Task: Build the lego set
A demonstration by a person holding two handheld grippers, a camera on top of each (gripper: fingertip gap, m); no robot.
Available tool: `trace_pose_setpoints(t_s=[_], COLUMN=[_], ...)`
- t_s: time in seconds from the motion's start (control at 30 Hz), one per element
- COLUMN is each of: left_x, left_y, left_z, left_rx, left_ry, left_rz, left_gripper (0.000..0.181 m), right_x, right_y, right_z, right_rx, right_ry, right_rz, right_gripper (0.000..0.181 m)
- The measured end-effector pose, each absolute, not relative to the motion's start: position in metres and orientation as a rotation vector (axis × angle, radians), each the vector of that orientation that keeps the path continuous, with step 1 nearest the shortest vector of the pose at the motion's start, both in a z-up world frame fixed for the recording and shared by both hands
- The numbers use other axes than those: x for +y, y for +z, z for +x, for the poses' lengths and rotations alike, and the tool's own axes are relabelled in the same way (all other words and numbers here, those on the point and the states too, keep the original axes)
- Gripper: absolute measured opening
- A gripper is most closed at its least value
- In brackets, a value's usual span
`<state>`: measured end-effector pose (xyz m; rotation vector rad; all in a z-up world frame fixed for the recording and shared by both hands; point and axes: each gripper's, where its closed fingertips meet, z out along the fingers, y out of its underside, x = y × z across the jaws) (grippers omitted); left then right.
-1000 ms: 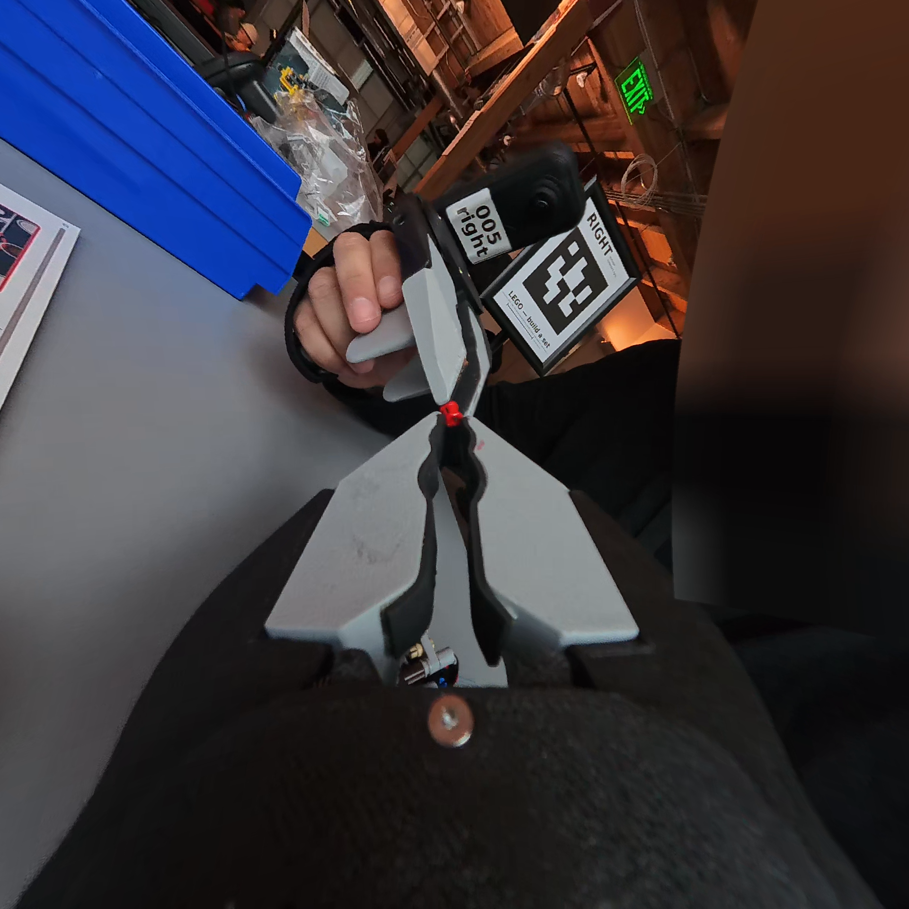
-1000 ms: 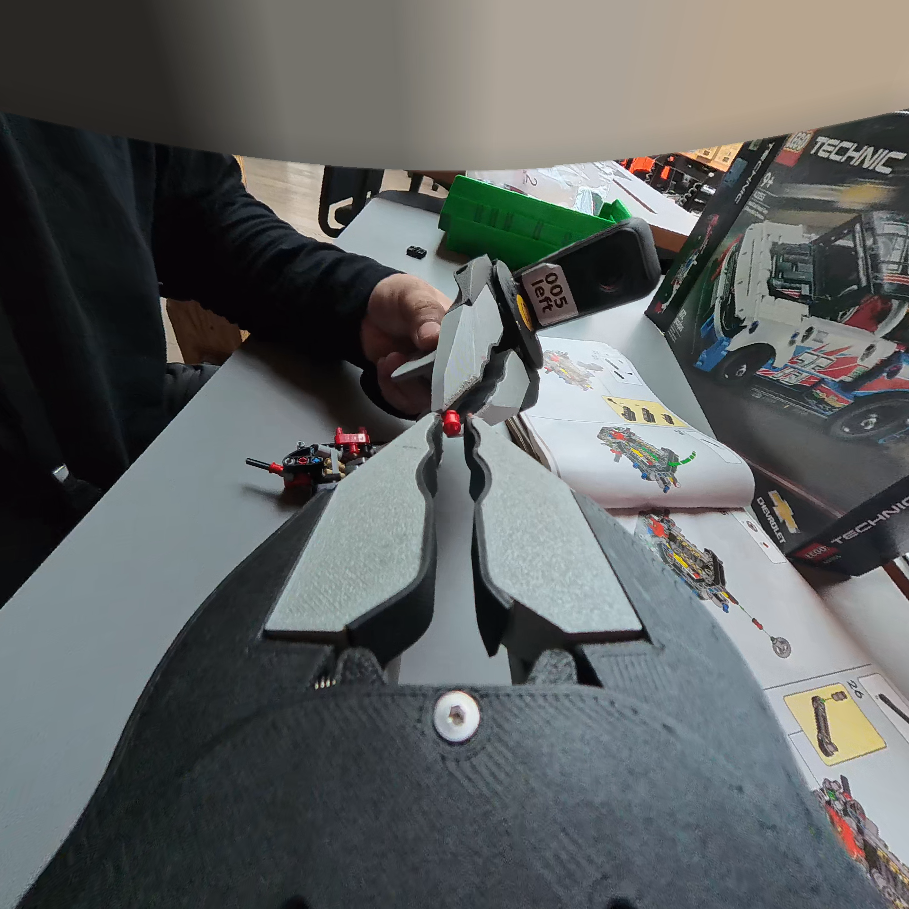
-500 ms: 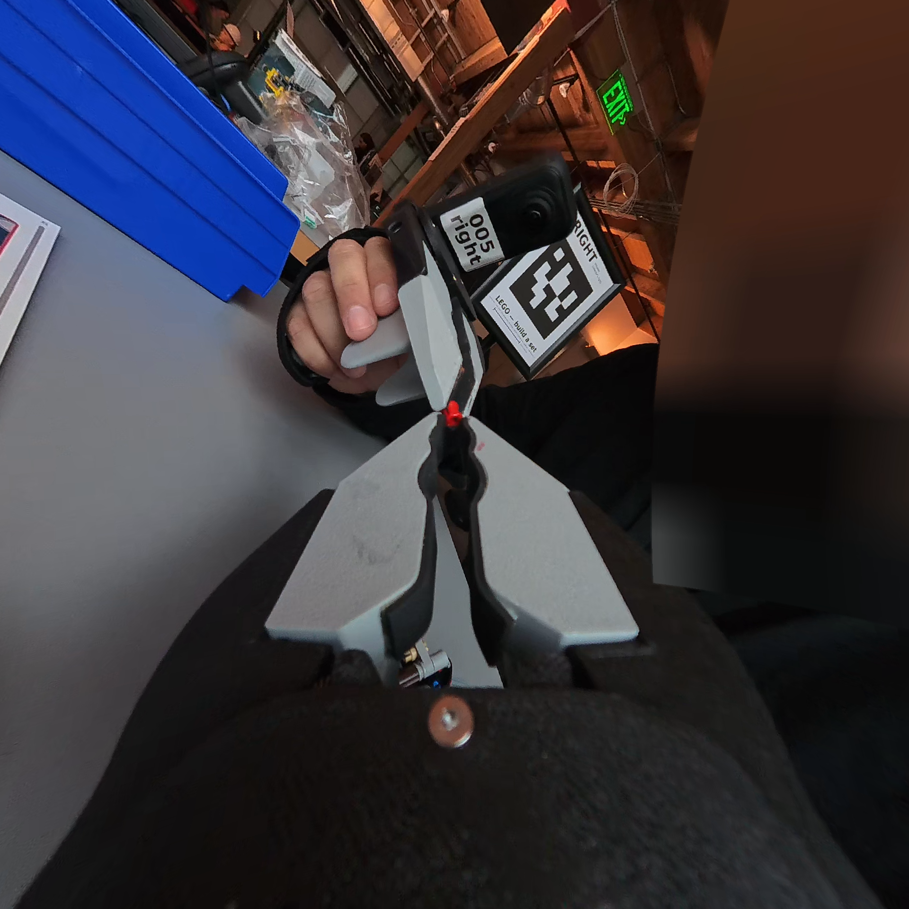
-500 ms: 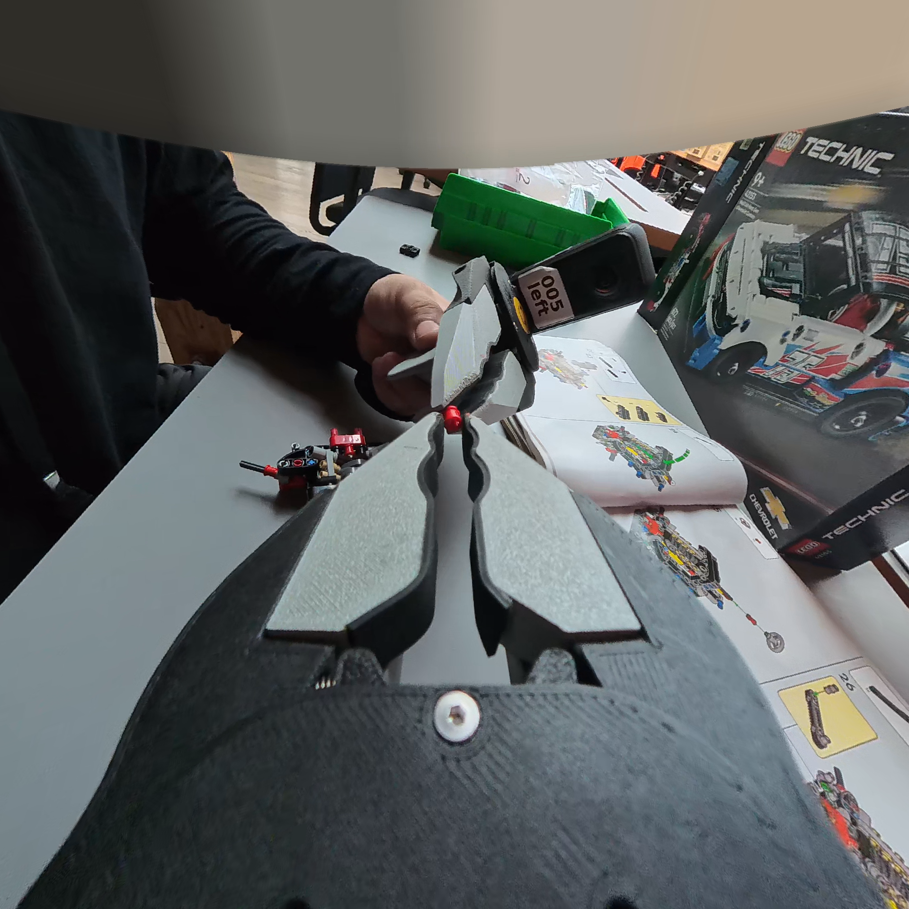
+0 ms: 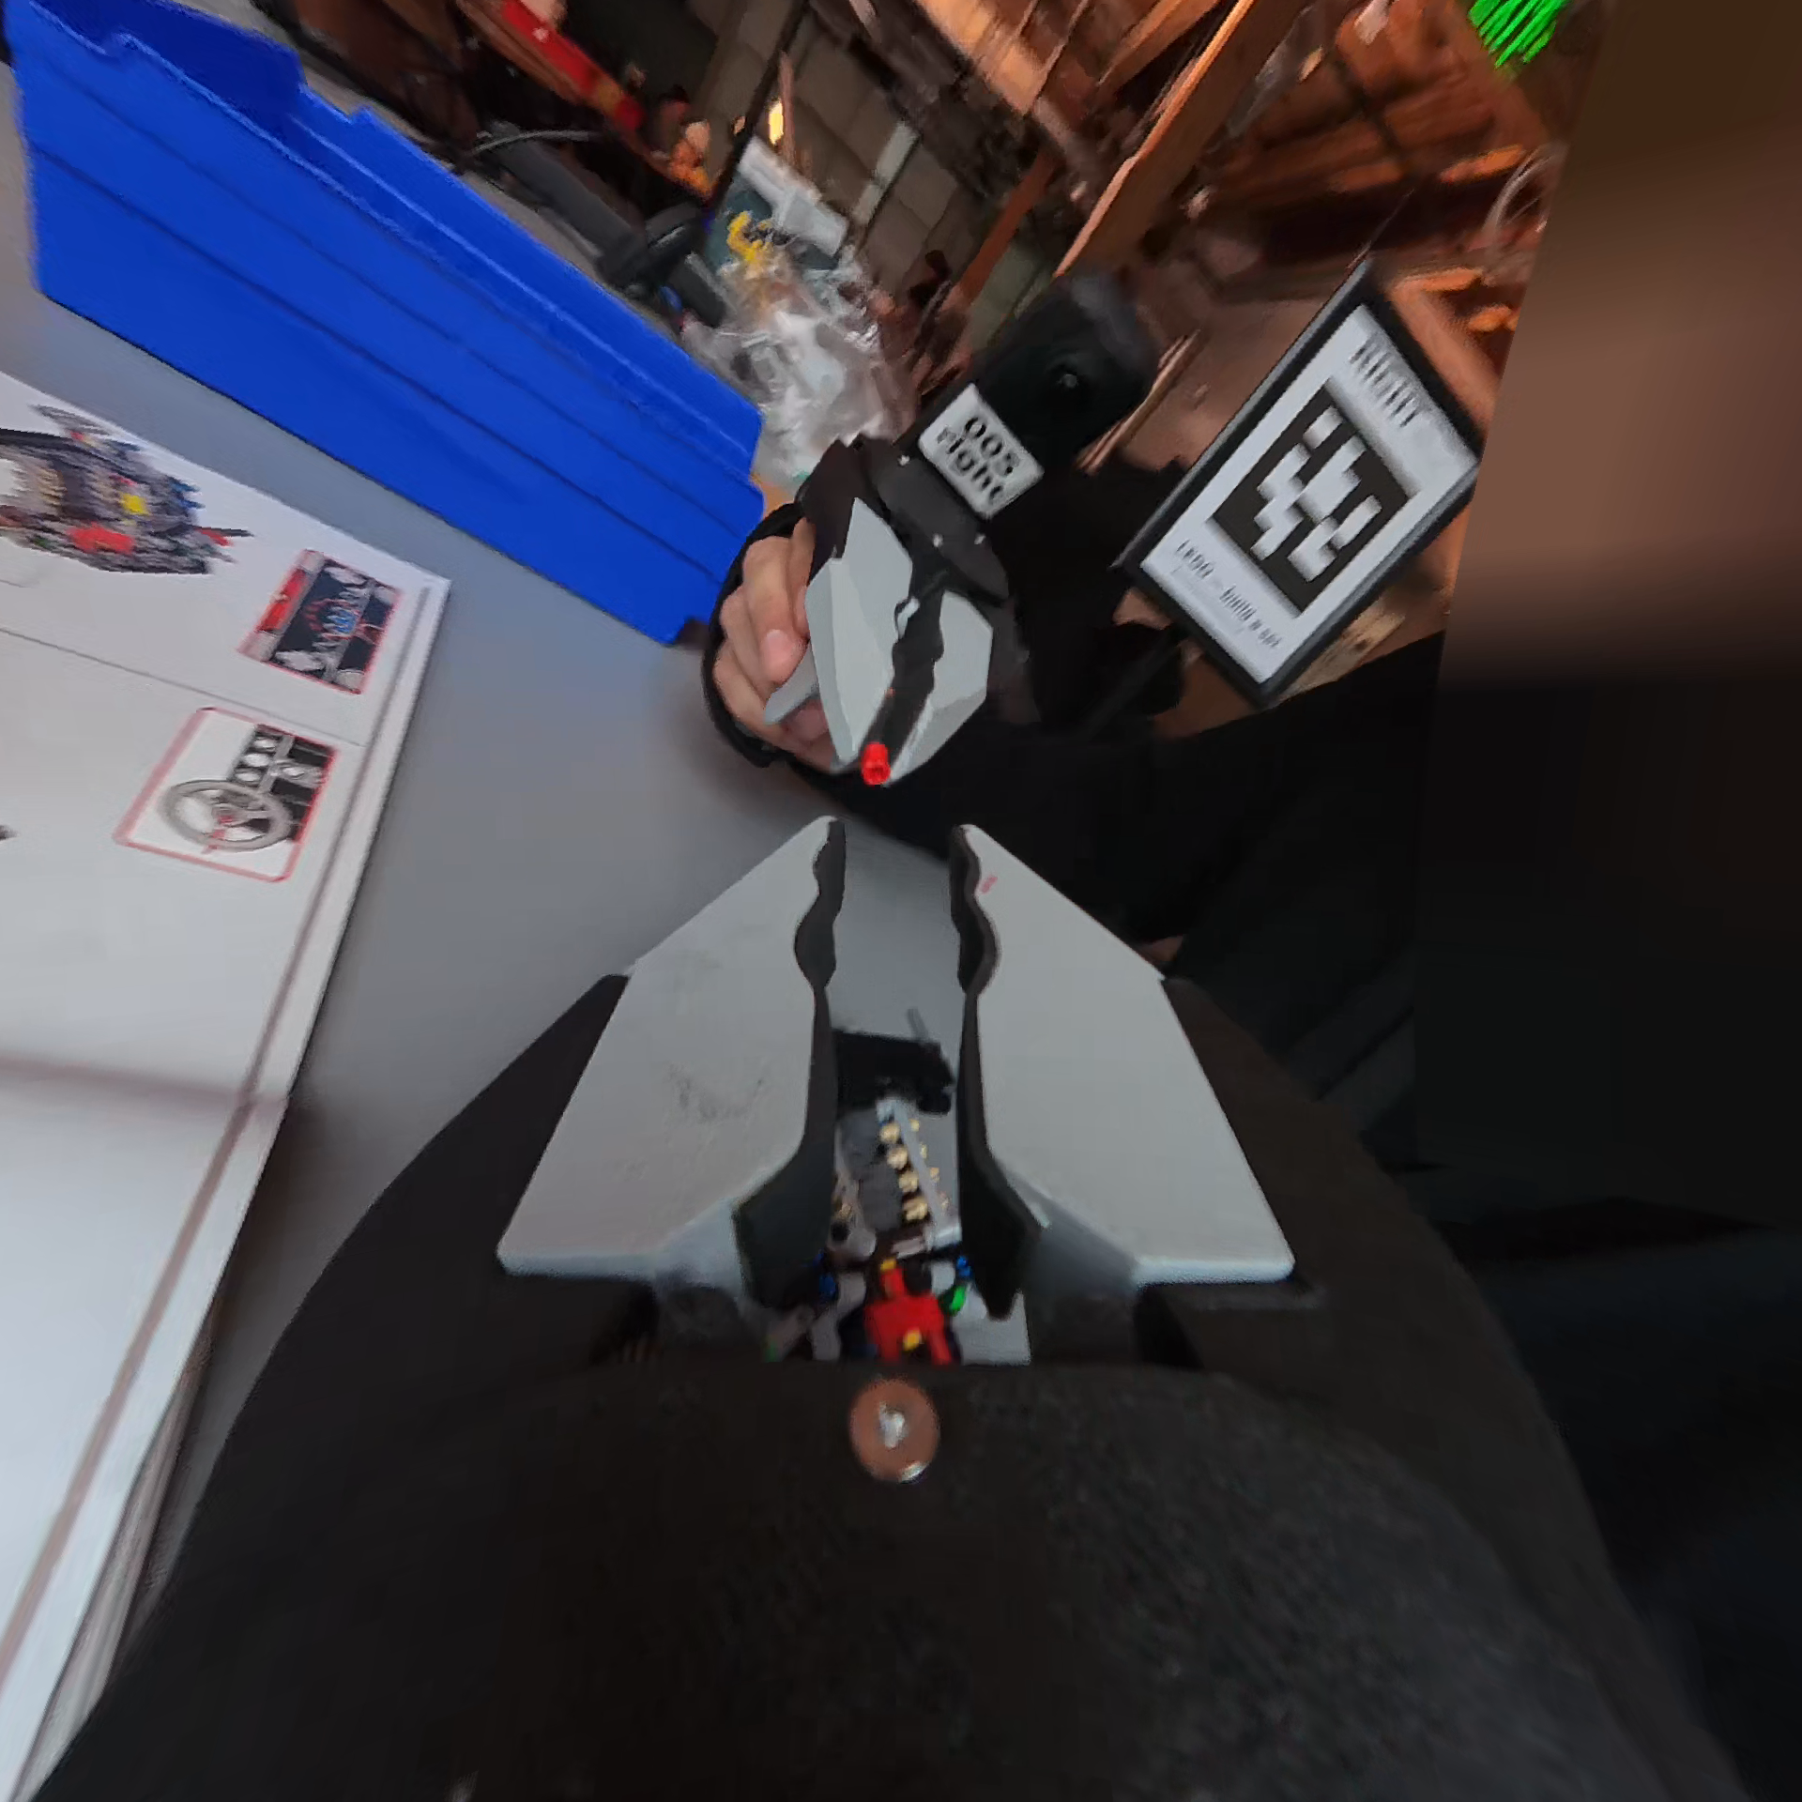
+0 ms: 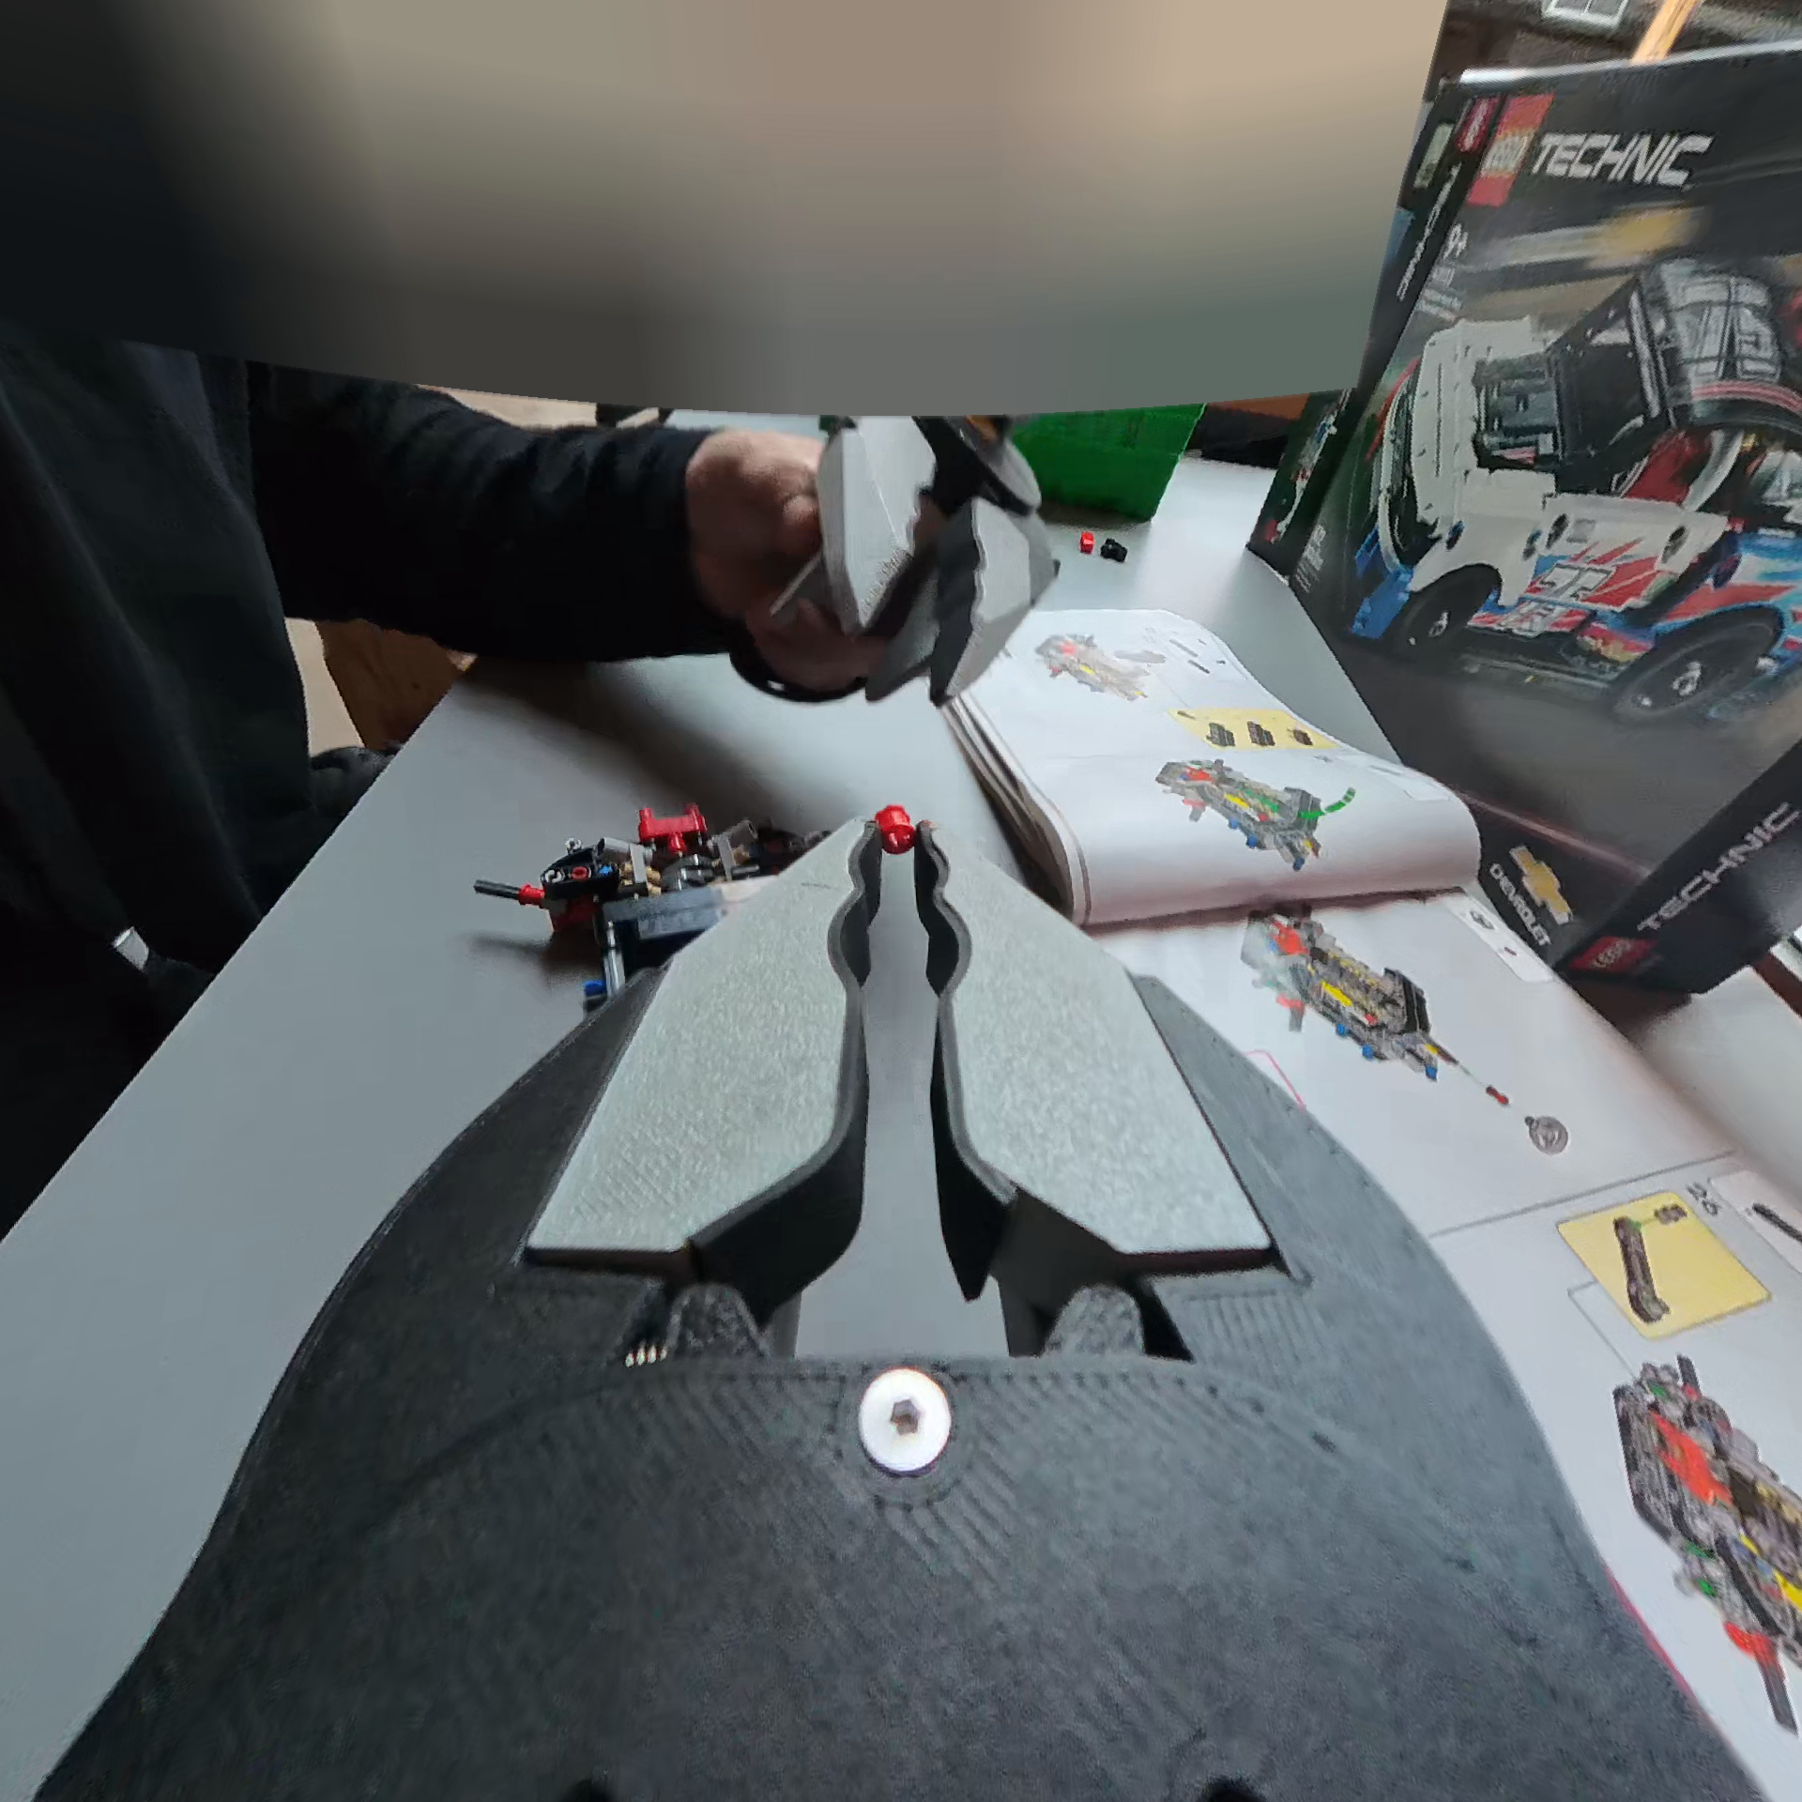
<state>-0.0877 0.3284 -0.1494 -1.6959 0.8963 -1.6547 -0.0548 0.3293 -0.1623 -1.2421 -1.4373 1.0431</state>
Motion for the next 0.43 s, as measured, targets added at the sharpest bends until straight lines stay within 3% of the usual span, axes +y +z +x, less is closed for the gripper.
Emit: trace_pose_setpoints(t_s=[0.03, 0.43], left_x=[0.326, 0.251], left_y=[-0.154, -0.184], left_z=[-0.090, -0.072], left_rx=[0.940, 1.258], left_ry=[-1.575, -0.973], left_rz=[-1.730, -1.943], left_gripper=[0.020, 0.021], right_x=[0.330, 0.294], right_y=[-0.166, -0.217], right_z=[-0.051, -0.026], right_rx=[-1.441, -1.638], right_ry=[1.039, 1.191], right_rz=[-1.257, -1.437], right_gripper=[0.003, 0.003])
